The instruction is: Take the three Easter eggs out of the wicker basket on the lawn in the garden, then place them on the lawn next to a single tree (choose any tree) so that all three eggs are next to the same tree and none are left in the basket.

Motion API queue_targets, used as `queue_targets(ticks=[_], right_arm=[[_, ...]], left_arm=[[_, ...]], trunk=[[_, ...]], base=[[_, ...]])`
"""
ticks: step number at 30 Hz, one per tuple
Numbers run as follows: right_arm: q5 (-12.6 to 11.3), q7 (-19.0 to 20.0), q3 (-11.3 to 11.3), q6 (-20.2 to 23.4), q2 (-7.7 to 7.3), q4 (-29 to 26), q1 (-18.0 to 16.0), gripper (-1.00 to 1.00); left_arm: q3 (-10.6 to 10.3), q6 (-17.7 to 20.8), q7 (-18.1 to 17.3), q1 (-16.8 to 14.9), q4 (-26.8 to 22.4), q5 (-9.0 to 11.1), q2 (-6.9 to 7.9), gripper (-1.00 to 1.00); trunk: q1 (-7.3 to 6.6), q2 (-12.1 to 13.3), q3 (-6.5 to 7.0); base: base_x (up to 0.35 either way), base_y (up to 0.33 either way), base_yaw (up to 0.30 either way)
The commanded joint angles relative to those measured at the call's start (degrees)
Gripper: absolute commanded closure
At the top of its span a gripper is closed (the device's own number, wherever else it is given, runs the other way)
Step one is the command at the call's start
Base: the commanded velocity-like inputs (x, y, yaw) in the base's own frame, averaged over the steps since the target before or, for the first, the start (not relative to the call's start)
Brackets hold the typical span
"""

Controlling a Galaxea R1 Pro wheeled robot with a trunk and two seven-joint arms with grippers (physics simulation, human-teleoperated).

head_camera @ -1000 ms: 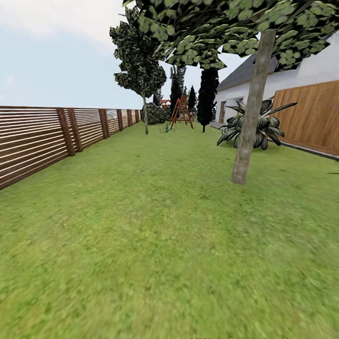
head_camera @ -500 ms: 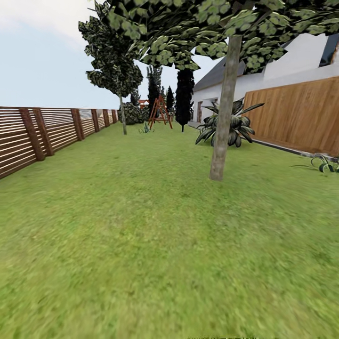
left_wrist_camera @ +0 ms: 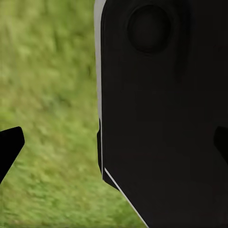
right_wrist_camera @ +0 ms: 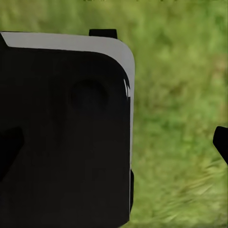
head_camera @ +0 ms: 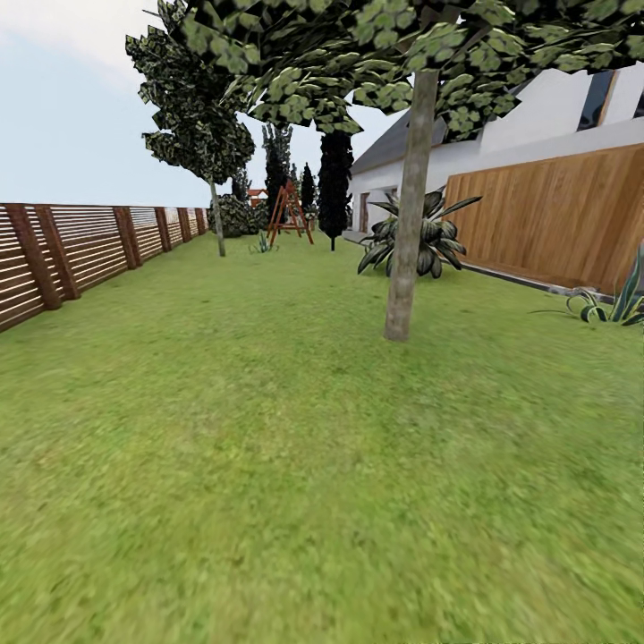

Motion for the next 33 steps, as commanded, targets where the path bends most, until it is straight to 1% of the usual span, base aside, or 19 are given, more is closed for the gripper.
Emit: queue_targets(ticks=[1,5,12,18,25,29,33], right_arm=[[-0.09,0.0,-0.01,-0.05,0.0,0.02,-0.03,-1.0],[-0.16,0.04,-0.03,-0.06,0.0,0.01,-0.03,-1.0],[-0.22,0.05,-0.09,-0.14,0.0,0.01,-0.03,-1.0],[-0.12,0.05,0.01,-0.03,-0.07,0.01,-0.03,-1.0],[-0.14,-0.02,-0.01,-0.05,0.05,0.01,-0.03,-1.0],[-0.13,-0.11,-0.01,-0.07,0.15,0.02,-0.03,-1.0],[-0.13,-0.12,-0.01,-0.02,0.14,0.01,-0.03,-1.0]], left_arm=[[0.01,0.01,0.0,0.0,-0.03,0.01,0.0,-1.0],[0.01,0.01,0.0,0.0,-0.03,0.01,0.0,-1.0],[0.01,0.01,0.0,0.01,-0.03,0.01,0.0,-1.0],[0.01,0.01,0.0,0.0,-0.03,0.01,0.0,-1.0],[0.02,0.01,0.0,0.0,-0.03,0.01,0.0,-1.0],[-0.06,0.01,0.0,0.0,-0.03,-0.08,0.0,-1.0],[-0.18,0.1,-0.06,0.0,-0.03,-0.2,0.06,-1.0]], trunk=[[0.0,-0.02,-0.04],[0.0,-0.02,-0.04],[0.0,-0.02,-0.04],[0.0,-0.02,-0.04],[0.0,-0.02,-0.04],[0.0,-0.02,-0.04],[0.0,-0.02,-0.04]], base=[[0.0,0.0,0.0],[0.0,0.0,-0.053],[0.0,0.0,-0.244],[0.0,0.0,-0.048],[0.0,0.0,0.011],[0.042,0.0,0.211],[0.264,0.0,0.247]])
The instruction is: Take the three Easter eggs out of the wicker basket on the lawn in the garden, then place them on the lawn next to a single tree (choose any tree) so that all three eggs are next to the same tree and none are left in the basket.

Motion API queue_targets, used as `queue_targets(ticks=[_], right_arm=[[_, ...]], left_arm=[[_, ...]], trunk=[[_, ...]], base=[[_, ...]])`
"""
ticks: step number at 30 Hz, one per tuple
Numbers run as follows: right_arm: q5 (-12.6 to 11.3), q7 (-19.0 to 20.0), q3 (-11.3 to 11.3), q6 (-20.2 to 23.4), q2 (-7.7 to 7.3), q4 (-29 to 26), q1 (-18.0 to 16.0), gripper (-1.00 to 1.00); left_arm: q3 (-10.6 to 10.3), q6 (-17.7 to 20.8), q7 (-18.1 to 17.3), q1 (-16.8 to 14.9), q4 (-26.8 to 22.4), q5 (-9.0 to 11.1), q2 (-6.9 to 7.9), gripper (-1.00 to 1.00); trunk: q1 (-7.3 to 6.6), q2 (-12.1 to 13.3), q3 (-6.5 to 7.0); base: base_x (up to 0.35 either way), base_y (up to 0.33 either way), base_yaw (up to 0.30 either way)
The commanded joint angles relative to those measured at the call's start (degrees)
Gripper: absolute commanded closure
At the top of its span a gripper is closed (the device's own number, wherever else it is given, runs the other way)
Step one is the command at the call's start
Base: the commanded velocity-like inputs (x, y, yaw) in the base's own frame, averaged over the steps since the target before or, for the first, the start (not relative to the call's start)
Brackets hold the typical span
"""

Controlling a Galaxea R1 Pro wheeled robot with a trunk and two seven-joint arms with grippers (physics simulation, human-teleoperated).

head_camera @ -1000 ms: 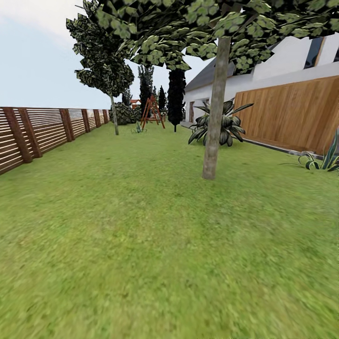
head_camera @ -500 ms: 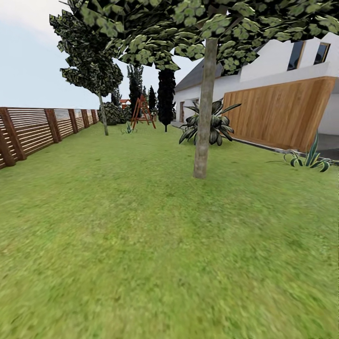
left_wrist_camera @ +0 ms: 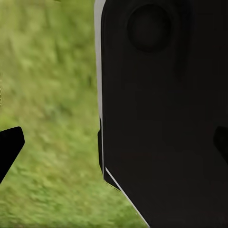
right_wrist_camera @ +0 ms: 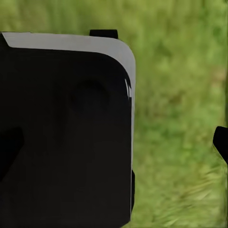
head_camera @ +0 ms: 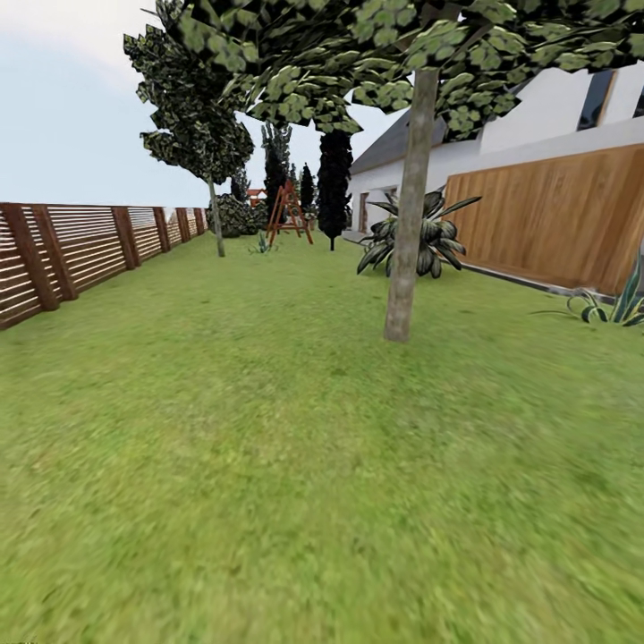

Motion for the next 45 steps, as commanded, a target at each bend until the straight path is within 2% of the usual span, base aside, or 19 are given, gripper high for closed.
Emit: queue_targets(ticks=[1,7,17,35,45], right_arm=[[-0.04,-0.01,0.0,-0.01,-0.03,0.02,-0.03,-1.0],[0.22,-0.09,0.12,0.0,-0.03,0.02,-0.03,-1.0],[0.35,0.0,0.18,-0.07,-0.06,0.02,-0.03,-1.0],[0.48,-0.01,0.22,-0.01,-0.06,0.03,-0.03,-1.0],[0.57,0.08,0.26,0.01,-0.06,0.03,-0.03,-1.0]], left_arm=[[0.0,0.05,0.0,0.0,-0.03,0.0,0.02,-1.0],[0.01,0.1,-0.02,0.0,-0.03,-0.04,0.04,-1.0],[0.1,0.19,-0.01,0.0,-0.03,0.01,0.04,-1.0],[0.18,0.19,0.06,0.0,-0.03,0.09,0.12,-1.0],[0.19,0.19,0.05,0.0,-0.03,0.07,0.12,-1.0]], trunk=[[0.03,-0.02,-0.04],[0.03,-0.02,-0.04],[0.03,-0.02,-0.04],[0.03,-0.02,-0.04],[0.03,-0.02,-0.04]], base=[[0.315,0.0,0.252],[0.326,0.0,0.244],[0.33,0.0,0.08],[0.33,0.0,0.244],[0.33,0.0,0.033]])
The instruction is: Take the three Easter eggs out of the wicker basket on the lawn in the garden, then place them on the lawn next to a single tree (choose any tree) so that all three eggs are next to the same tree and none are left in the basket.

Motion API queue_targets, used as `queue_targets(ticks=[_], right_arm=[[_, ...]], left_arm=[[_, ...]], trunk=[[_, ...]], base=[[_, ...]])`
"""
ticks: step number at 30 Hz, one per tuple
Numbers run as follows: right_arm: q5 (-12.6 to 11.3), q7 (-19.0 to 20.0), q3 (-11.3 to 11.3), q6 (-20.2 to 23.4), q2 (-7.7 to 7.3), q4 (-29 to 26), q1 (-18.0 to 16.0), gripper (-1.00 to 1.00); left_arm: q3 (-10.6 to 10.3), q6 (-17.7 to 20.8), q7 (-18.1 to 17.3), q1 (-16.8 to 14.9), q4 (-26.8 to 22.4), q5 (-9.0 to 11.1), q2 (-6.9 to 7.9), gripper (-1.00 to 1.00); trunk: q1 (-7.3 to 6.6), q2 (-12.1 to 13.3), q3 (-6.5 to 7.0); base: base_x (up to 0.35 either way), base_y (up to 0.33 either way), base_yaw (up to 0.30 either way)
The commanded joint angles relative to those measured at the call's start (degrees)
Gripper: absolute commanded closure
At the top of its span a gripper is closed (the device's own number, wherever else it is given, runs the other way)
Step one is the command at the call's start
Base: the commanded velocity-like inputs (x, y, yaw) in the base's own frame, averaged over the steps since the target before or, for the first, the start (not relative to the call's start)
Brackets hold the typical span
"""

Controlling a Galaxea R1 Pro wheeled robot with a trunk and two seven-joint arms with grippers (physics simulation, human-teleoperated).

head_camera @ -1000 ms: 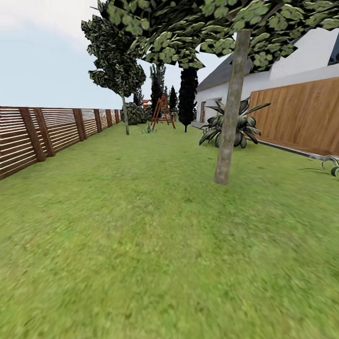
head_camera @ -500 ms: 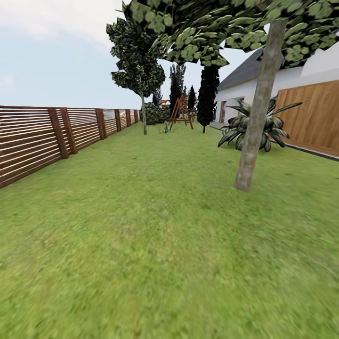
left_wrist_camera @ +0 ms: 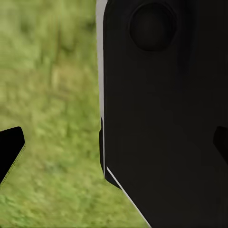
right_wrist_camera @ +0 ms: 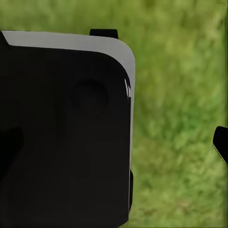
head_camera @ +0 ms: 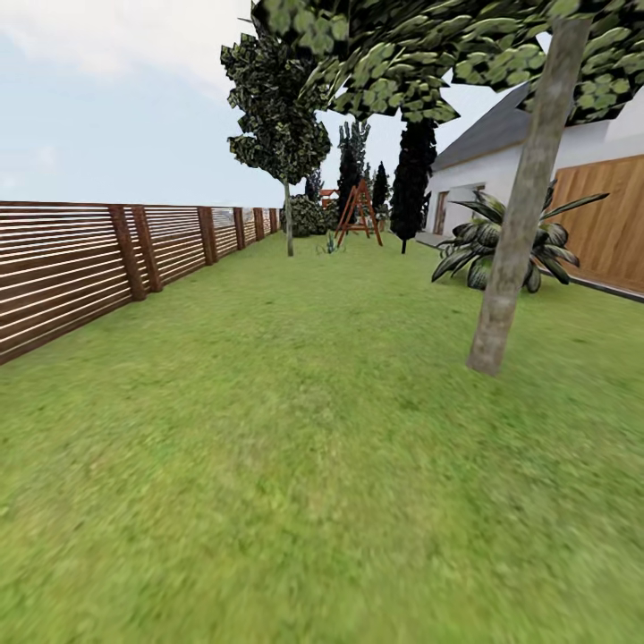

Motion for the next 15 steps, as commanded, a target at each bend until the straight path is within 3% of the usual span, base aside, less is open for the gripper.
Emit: queue_targets(ticks=[1,7,15], right_arm=[[0.02,0.0,0.01,-0.02,0.0,0.03,-0.03,-1.0],[0.02,0.0,0.01,-0.02,0.0,0.02,-0.03,-1.0],[0.02,0.0,0.01,-0.02,0.0,0.03,-0.03,-1.0]], left_arm=[[0.01,0.03,0.0,0.0,-0.03,0.05,0.0,-1.0],[0.01,0.03,0.01,0.0,-0.03,0.1,0.0,-1.0],[0.01,0.03,0.01,0.0,-0.03,0.1,0.0,-1.0]], trunk=[[0.03,-0.02,-0.04],[0.03,-0.02,-0.04],[0.03,-0.02,-0.04]], base=[[0.33,0.0,0.0],[0.33,0.0,0.014],[0.33,0.0,0.199]])
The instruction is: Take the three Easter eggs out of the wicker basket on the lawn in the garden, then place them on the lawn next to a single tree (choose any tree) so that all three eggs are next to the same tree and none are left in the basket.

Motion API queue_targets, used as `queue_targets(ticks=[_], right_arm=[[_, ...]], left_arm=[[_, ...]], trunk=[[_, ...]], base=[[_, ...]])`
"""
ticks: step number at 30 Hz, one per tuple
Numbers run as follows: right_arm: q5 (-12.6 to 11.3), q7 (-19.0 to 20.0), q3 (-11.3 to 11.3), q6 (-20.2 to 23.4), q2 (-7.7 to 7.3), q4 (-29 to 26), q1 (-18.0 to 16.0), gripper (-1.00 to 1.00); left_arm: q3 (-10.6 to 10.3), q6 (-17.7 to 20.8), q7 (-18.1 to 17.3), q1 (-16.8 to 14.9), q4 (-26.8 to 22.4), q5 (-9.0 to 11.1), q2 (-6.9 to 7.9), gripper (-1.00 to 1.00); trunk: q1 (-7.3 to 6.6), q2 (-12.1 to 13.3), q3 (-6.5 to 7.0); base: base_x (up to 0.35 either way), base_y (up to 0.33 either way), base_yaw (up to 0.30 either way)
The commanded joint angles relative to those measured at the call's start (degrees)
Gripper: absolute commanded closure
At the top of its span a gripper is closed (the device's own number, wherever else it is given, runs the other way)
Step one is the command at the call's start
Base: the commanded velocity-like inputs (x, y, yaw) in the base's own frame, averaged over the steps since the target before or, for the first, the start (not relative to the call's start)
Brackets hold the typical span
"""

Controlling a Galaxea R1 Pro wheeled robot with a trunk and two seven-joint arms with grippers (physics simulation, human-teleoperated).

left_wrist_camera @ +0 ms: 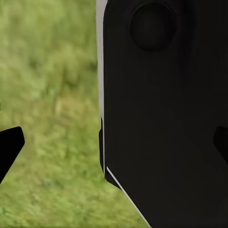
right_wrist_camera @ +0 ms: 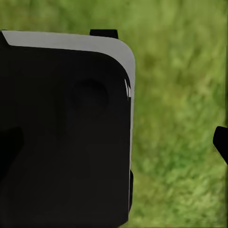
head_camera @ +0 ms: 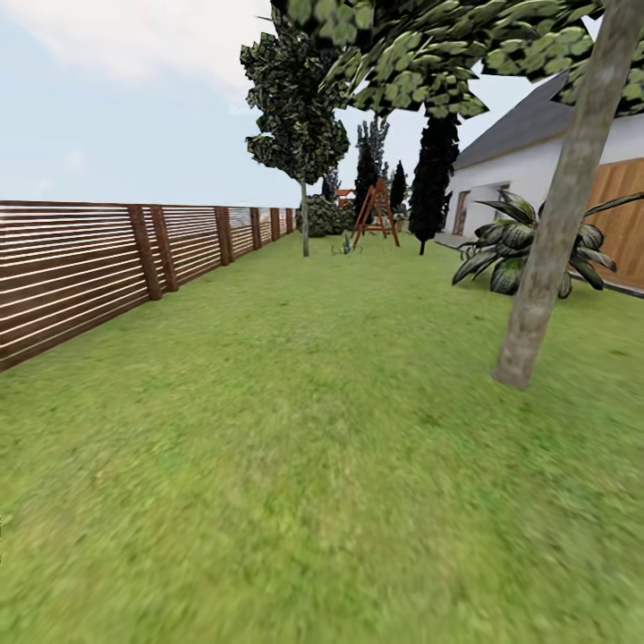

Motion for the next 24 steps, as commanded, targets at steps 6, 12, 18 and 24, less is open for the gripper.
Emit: queue_targets(ticks=[6,12,18,24], right_arm=[[0.04,0.06,0.07,-0.02,-0.07,0.03,-0.03,-1.0],[0.03,0.06,0.08,-0.02,-0.09,0.02,-0.03,-1.0],[0.02,0.03,0.1,-0.02,-0.05,0.02,-0.03,-1.0],[0.02,0.0,0.03,-0.02,0.05,0.1,-0.03,-1.0]], left_arm=[[0.01,0.03,0.0,0.0,-0.03,0.03,0.0,-1.0],[0.01,0.02,0.0,0.0,-0.03,0.03,0.0,-1.0],[0.01,0.02,0.0,0.0,-0.03,0.03,0.0,-1.0],[0.01,0.02,0.0,0.01,-0.03,0.03,0.0,-1.0]], trunk=[[0.03,-0.02,-0.04],[0.03,-0.02,-0.04],[0.03,-0.02,-0.04],[0.03,-0.02,-0.04]], base=[[0.33,0.0,0.035],[0.33,0.0,0.001],[0.33,0.0,0.0],[0.33,0.0,0.062]])
